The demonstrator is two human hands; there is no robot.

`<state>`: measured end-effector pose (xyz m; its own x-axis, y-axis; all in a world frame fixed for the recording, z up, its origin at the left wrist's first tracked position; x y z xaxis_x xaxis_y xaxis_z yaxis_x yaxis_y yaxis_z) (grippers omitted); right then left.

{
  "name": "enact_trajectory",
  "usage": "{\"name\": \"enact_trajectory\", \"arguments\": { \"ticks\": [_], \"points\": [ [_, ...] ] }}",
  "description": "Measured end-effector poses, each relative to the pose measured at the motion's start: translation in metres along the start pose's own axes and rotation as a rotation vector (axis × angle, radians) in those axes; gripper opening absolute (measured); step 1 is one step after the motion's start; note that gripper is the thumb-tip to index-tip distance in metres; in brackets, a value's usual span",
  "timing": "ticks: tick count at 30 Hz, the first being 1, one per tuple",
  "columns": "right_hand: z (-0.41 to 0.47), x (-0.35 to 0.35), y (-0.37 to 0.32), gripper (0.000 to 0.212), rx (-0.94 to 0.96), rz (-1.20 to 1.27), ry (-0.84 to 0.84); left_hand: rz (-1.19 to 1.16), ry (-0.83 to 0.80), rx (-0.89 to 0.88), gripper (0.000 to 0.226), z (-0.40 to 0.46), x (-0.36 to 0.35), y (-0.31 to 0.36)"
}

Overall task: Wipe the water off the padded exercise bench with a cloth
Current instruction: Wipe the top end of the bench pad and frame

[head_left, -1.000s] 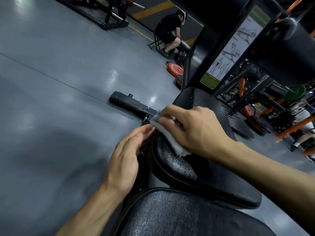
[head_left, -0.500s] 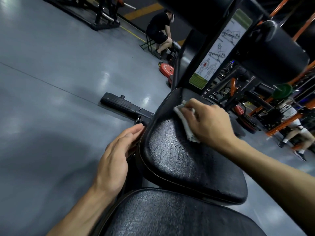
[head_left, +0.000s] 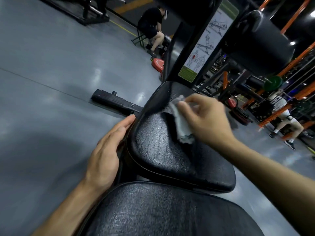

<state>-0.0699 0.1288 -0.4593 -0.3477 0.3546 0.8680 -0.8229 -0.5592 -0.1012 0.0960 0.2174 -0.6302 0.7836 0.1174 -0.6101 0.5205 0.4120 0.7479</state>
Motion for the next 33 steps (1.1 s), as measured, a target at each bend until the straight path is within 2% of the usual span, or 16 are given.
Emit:
{"name": "enact_trajectory", "arguments": {
  "ticks": [2, 4, 8, 10, 12, 14, 17, 20, 25, 28, 30, 33],
  "points": [
    [-0.007, -0.012, -0.01, 0.032, 0.141, -0.16, -0.028, 0.0, -0.018, -0.008, 0.061, 0.001, 0.0, -0.001],
    [-0.013, -0.013, 0.001, 0.04, 0.199, -0.33, -0.022, 0.013, -0.01, -0.017, 0.058, 0.001, 0.001, -0.003],
    [-0.026, 0.014, 0.073, 0.057, 0.013, -0.489, -0.035, 0.028, 0.037, -0.035, 0.053, -0.001, -0.002, -0.001],
    [-0.037, 0.025, 0.099, 0.052, -0.094, -0.554, -0.088, 0.02, 0.04, -0.042, 0.054, -0.003, -0.003, -0.001],
    [-0.044, 0.025, 0.1, 0.04, -0.156, -0.527, -0.087, 0.032, 0.046, -0.042, 0.055, -0.004, -0.003, -0.001],
    [-0.041, 0.017, 0.081, 0.037, -0.174, -0.428, -0.045, 0.038, 0.034, -0.034, 0.057, -0.003, -0.001, -0.001],
    [-0.027, -0.003, 0.029, 0.035, -0.054, -0.322, -0.003, 0.042, -0.024, -0.027, 0.059, -0.001, 0.0, -0.002],
    [-0.025, -0.016, -0.004, 0.029, 0.095, -0.293, -0.026, 0.021, -0.013, -0.036, 0.06, -0.001, -0.002, -0.002],
    [-0.041, 0.006, 0.052, 0.031, -0.058, -0.366, -0.032, 0.103, -0.006, -0.041, 0.057, 0.002, 0.005, -0.011],
    [-0.057, 0.018, 0.082, 0.032, -0.161, -0.411, -0.052, 0.316, 0.012, -0.048, 0.058, 0.006, 0.022, -0.03],
    [-0.062, 0.018, 0.079, 0.032, -0.173, -0.392, -0.036, 0.395, 0.0, -0.049, 0.054, 0.008, 0.034, -0.043],
    [-0.059, 0.006, 0.039, 0.03, -0.076, -0.306, 0.02, 0.43, -0.022, -0.061, 0.051, 0.012, 0.038, -0.05]
  ]
}}
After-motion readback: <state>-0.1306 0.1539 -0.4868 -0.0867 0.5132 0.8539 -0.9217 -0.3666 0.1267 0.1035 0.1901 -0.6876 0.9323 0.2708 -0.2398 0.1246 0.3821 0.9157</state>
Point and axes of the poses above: each hand's wrist, its own z-axis towards the middle knuckle, its own x-axis out of the back of the hand, y = z × x, the point moved 2 cm from there along z, towards the middle knuckle, and after that the axes turned 5 degrees about -z, right-handed, at the moved point
